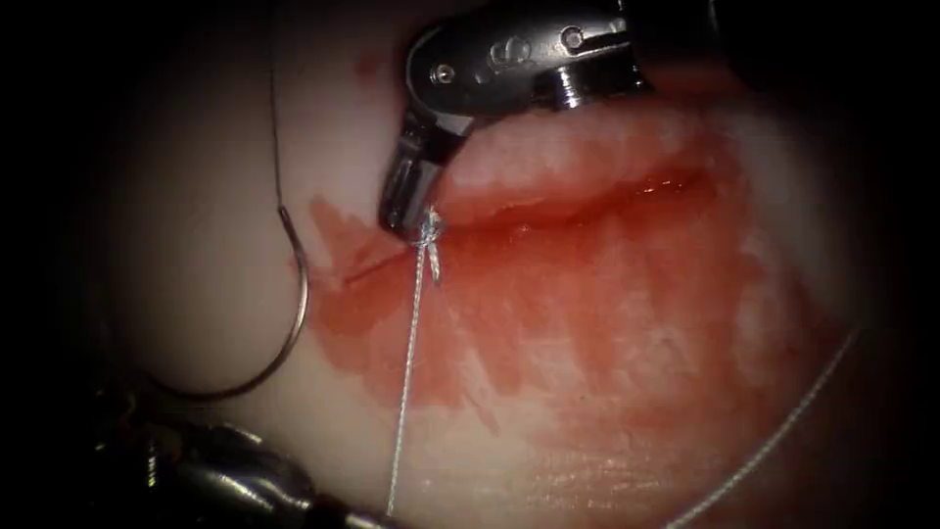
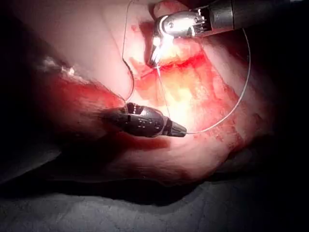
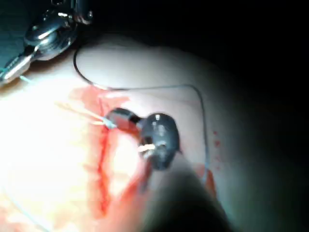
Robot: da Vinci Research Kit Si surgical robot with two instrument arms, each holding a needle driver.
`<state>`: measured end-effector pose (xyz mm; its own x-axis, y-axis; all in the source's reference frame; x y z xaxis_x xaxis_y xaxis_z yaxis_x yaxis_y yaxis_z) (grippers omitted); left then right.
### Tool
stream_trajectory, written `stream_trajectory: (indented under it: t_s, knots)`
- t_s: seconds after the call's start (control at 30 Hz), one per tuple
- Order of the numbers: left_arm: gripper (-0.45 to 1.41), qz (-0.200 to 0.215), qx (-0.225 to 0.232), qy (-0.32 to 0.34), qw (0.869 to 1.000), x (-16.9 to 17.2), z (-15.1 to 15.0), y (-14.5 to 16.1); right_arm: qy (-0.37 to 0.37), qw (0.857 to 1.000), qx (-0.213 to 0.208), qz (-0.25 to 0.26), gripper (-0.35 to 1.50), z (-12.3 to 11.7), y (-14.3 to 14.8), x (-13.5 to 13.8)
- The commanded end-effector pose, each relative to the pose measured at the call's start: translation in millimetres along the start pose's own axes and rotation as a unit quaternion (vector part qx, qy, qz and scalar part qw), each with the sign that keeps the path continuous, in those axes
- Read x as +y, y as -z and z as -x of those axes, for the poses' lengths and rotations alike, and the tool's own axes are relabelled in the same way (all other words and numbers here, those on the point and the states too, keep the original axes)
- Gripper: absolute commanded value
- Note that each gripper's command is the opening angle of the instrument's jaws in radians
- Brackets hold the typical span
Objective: Wound Closure
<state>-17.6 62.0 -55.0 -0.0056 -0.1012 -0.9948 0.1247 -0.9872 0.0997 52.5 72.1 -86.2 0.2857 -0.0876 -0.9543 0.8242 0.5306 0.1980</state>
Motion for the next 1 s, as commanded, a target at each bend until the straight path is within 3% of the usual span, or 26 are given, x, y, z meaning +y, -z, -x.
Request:
stream_trajectory:
  t_s: [0.03, 0.5, 1.0]
  knots:
    - [-0.35, 0.002, 0.003, 0.000, 1.000, 0.0, 0.2, -1.1, 0.005, 1.000, -0.004, 0.005, -0.35, 0.2, 0.6, 1.7]
    - [-0.35, 0.024, 0.014, 0.011, 1.000, 3.9, -1.1, -4.2, -0.008, 1.000, -0.003, 0.013, -0.35, -0.1, 0.2, 1.9]
    - [-0.35, 0.040, 0.015, 0.024, 0.999, 7.1, 0.6, -6.6, -0.062, 0.997, -0.004, 0.049, -0.35, 0.2, 0.7, 1.7]
